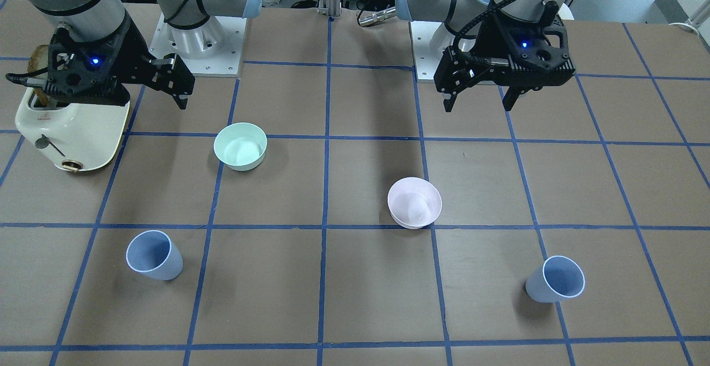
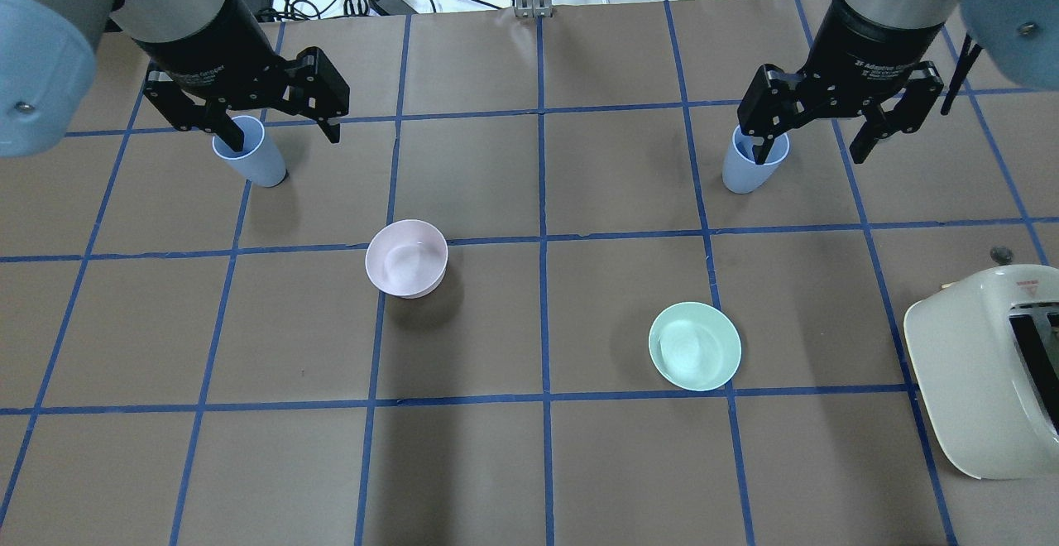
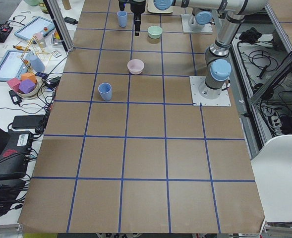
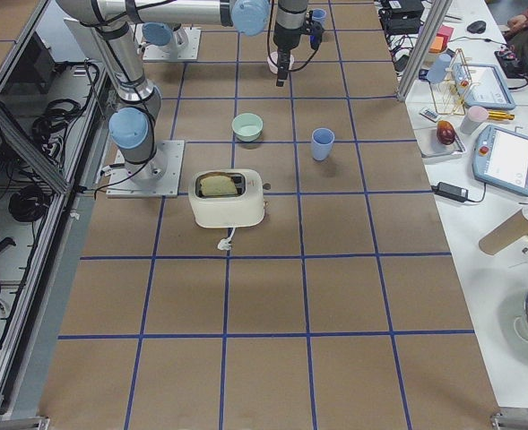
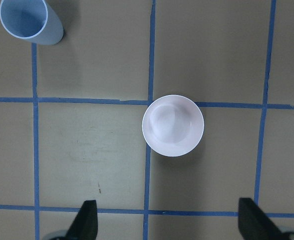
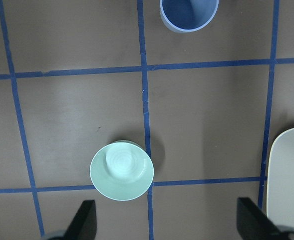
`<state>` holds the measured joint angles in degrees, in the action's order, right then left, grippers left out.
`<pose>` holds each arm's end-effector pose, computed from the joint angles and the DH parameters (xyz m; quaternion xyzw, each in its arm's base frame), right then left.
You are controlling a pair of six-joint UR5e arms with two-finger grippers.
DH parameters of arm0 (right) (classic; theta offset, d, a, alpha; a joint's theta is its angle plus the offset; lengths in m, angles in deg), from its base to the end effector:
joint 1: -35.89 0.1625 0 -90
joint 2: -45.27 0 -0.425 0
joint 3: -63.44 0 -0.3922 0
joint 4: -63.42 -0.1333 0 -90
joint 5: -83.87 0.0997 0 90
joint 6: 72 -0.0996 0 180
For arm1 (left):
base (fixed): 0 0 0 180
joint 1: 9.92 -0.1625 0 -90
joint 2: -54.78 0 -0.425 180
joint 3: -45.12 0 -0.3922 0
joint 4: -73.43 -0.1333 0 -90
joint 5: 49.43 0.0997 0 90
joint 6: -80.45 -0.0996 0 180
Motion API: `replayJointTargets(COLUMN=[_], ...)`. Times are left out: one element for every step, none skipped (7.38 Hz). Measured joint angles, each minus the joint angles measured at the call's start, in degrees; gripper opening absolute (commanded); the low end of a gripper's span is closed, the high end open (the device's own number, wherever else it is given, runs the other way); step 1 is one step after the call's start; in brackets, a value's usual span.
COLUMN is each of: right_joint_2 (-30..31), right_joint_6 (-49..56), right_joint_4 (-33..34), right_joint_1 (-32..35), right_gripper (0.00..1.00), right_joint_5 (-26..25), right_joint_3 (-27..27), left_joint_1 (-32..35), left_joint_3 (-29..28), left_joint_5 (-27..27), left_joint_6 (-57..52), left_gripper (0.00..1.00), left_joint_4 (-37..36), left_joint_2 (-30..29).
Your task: Stack blue cups with both arms
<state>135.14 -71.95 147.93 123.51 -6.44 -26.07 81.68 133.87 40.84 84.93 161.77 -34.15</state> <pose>0.1126 -0.4886 0.4818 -0.0202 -0.9988 -0.0448 0.0018 -0.1465 -0.4864 0.5109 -0.0252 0.9991 -0.0348 0.0005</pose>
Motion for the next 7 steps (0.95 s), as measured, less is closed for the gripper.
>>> replayJointTargets(right_joint_2=[0.38,0.74,0.92,0.96,0.97,0.87,0.70], right_joint_6=[-0.05,-0.10,-0.12,-0.13,-0.14,0.08,0.46], right_joint_4=[-0.03,-0.04,-0.05,-0.05,-0.05,-0.05,-0.05], right_joint_1=[0.76,1.90,2.59,2.85,2.95,2.97,2.99], right_gripper=[1.00,1.00,1.00,1.00,1.00,1.00,1.00], right_joint_5=[-0.10,-0.08,-0.14,-0.28,-0.39,-0.54,-0.68], right_joint_3=[-0.11,-0.22,-0.32,-0.44,-0.51,-0.55,-0.57], left_joint_1=[-0.01,-0.02,-0.02,-0.16,-0.53,-0.97,-1.45], left_joint_3=[0.02,0.01,-0.03,-0.26,-0.76,-1.21,-1.41], left_joint_5=[0.00,-0.02,-0.06,-0.10,-0.14,-0.12,-0.01], left_joint_6=[0.00,0.01,0.00,-0.01,-0.19,-1.09,-3.48], left_gripper=[1.00,1.00,1.00,1.00,1.00,1.00,1.00], left_joint_4=[-0.07,-0.09,-0.10,-0.10,-0.16,-1.29,-3.92], left_joint_2=[0.07,0.12,0.20,0.25,-0.10,-1.58,-4.39])
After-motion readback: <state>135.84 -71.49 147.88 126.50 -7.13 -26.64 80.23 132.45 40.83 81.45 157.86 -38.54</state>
